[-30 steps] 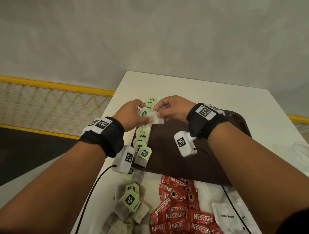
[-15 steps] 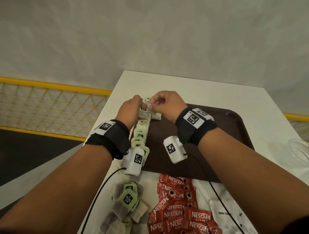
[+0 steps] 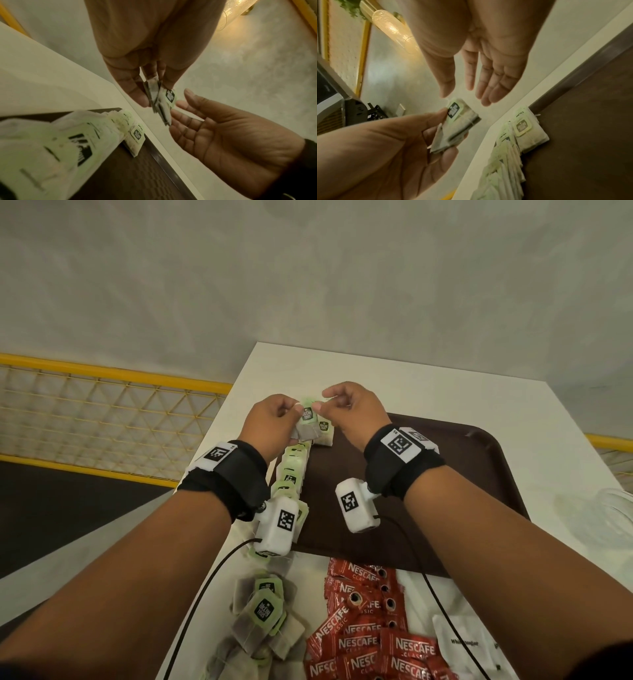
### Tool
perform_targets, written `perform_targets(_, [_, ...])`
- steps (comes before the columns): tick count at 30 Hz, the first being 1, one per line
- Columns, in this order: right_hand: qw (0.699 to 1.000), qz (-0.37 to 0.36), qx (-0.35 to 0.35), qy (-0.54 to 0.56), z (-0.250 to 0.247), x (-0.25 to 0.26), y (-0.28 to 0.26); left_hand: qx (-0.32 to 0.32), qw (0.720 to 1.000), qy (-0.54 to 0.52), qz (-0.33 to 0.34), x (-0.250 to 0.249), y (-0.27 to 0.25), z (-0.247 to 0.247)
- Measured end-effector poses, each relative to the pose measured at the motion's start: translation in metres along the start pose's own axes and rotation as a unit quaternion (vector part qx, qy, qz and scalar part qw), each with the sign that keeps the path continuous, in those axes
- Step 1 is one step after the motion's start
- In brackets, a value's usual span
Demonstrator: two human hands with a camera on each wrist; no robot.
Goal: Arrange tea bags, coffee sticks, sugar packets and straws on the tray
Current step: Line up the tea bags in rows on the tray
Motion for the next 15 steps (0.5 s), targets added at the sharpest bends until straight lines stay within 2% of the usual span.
perform_targets(2, [0.999, 0.041, 0.033, -0.007, 0.002, -0.007, 0.002, 0.004, 1.000, 0.004, 0.017, -0.002, -0.002, 0.002])
perform_targets(4, [0.997, 0.053, 0.059, 0.006, 0.004, -0.008, 0.000, 0.005, 1.000, 0.008, 0.029, -0.004, -0.001, 0.003])
perform_targets(8, [0.995, 0.079, 0.048, 0.045, 0.001, -0.015, 0.002, 0.005, 1.000, 0.015, 0.021, -0.003, 0.001, 0.004])
perform_targets(11, [0.986, 0.156, 0.020, 0.050, -0.007, -0.033, 0.005, -0.019, 0.999, 0.038, 0.005, 0.001, 0.004, -0.003])
perform_targets(15, [0.959, 0.276, 0.019, 0.057, -0.003, -0.057, 0.005, -0.034, 0.998, 0.047, 0.007, 0.009, 0.004, -0.011])
Point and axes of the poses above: each hand's wrist, its own y-axis towards the middle knuckle, its own z-axis out of the palm, x = y × z, the point moved 5 cm from there along y, towards the middle knuckle, and after that the axes turned 2 degrees about y, right-handed, at the moved point
